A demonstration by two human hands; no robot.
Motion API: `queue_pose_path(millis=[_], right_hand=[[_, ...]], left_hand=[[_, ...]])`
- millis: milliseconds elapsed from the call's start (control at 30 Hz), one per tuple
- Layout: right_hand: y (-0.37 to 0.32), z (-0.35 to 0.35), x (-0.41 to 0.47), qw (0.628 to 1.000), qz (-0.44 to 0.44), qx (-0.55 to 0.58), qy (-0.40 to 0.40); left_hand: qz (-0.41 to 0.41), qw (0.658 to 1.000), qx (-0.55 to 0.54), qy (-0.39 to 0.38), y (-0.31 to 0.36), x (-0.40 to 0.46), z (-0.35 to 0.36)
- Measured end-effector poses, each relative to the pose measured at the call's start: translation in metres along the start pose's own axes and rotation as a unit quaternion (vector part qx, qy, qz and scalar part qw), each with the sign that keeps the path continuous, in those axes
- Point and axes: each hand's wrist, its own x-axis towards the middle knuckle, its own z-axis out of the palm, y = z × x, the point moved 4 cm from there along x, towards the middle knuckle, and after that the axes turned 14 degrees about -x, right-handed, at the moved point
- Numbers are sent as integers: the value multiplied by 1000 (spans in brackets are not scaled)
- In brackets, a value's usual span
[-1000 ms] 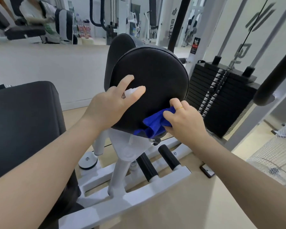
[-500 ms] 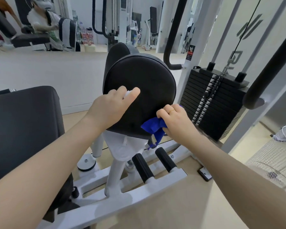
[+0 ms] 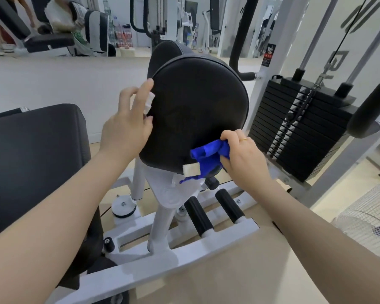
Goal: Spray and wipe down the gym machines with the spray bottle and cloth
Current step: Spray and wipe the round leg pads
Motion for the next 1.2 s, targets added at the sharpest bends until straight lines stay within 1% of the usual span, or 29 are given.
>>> queue_pose_path(millis=[33,67,133,167,233,267,300,333,367,400,433,467,533,600,633,700,733,800,833,867,933,967,1000,1033,1067,1133,1167,1200], right_hand=[[-4,4,0,1000,12,5,-10],[-9,4,0,1000,14,1,-3],[-24,-7,8,998,5,-33,59],[-31,-16,16,994,6,-52,94],[-34,-31,37,978,17,-112,175],[-35,-37,46,970,34,-129,201],[-37,-44,51,970,57,-116,204],[-36,-44,52,972,83,-74,206],[-35,-38,54,977,99,-20,188],[-33,-32,54,975,107,19,194],[-33,-32,54,973,83,2,215],[-35,-33,55,970,50,-55,231],[-31,-29,57,952,-36,-130,274],[-25,-17,62,957,-85,-100,258],[-23,-14,63,959,-95,-75,255],[-20,-8,67,966,-99,-23,239],[-20,-5,69,970,-86,10,228],[-25,-2,71,975,-18,75,209],[-30,-2,71,974,11,95,204],[-39,-4,70,974,19,93,207],[-57,-10,70,967,-38,41,249],[-62,-15,74,958,-74,1,278],[-64,-21,79,946,-92,-36,309],[-63,-23,82,935,-87,-64,337],[-62,-21,81,929,-62,-78,358],[-65,-7,69,924,1,-76,374],[-71,7,58,925,4,-80,372],[-77,19,49,925,-18,-98,367]], left_hand=[[-58,997,-55,1,-5,2,1],[-125,985,-119,-1,-12,4,5],[-255,938,-235,-11,-31,8,13],[-303,910,-283,-27,-39,8,18],[-362,859,-356,-67,-52,8,25],[-378,842,-375,-86,-54,7,27],[-384,833,-384,-102,-54,7,29],[-385,829,-390,-111,-51,7,29],[-380,832,-388,-111,-50,9,28],[-370,840,-383,-104,-49,13,26],[-357,849,-378,-97,-48,16,25],[-343,856,-376,-94,-47,18,24],[-322,867,-367,-97,-44,20,25],[-321,875,-350,-97,-45,19,18],[-325,876,-341,-100,-48,18,14],[-344,874,-319,-131,-61,14,8],[-354,869,-313,-146,-67,10,5],[-353,865,-324,-151,-74,5,2],[-354,863,-327,-151,-76,3,2],[-356,862,-327,-153,-75,1,2],[-347,865,-329,-152,-73,2,5],[-344,866,-329,-153,-72,4,7],[-342,868,-326,-155,-70,6,9],[-339,867,-327,-161,-70,8,11],[-335,867,-327,-169,-68,8,13],[-326,861,-346,-182,-65,9,17],[-325,857,-359,-180,-66,8,18],[-323,855,-365,-176,-64,9,19]])
